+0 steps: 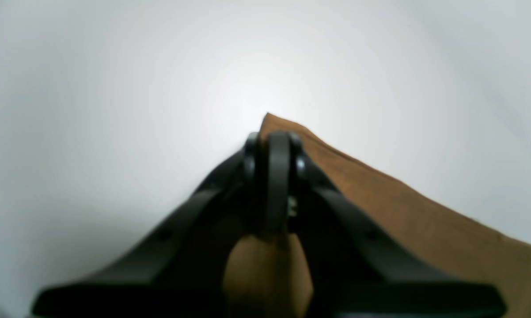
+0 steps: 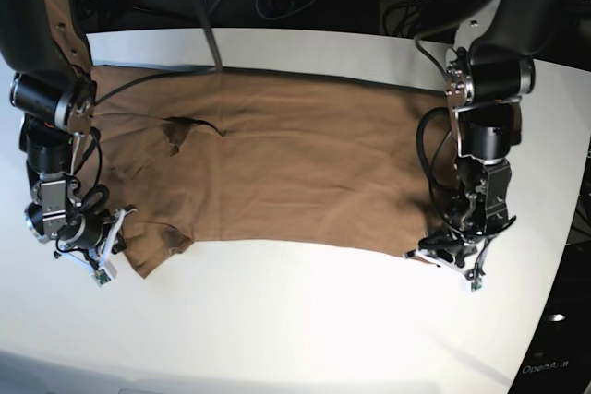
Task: Fold the T-shirt properly
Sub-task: 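Close the left gripper on the hem corner beside it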
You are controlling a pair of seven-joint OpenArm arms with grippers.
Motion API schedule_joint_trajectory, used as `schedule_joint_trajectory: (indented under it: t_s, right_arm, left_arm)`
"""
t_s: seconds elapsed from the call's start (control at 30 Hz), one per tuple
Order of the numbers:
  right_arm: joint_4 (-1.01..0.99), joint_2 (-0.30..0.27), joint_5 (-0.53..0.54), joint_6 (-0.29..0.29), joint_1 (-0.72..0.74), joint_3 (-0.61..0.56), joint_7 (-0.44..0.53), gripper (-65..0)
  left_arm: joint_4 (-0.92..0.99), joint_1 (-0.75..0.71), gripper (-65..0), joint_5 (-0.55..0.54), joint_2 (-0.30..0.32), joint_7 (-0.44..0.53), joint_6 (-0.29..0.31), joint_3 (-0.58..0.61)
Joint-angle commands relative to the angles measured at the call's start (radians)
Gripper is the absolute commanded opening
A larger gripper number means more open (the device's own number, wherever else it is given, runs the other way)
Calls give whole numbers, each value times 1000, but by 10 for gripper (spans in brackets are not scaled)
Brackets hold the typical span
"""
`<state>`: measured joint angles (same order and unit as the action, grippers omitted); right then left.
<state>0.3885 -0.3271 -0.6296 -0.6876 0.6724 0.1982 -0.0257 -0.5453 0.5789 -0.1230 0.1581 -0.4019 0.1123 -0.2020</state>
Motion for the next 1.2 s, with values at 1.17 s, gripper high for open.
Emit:
schedule_joint_trajectory:
  t_s: [1.17]
  right_arm:
    - [11,-4,-20,-11,16,-3,-24,-640]
  left_arm:
    - [-747,-213,-616,1,-81,-312,3,0]
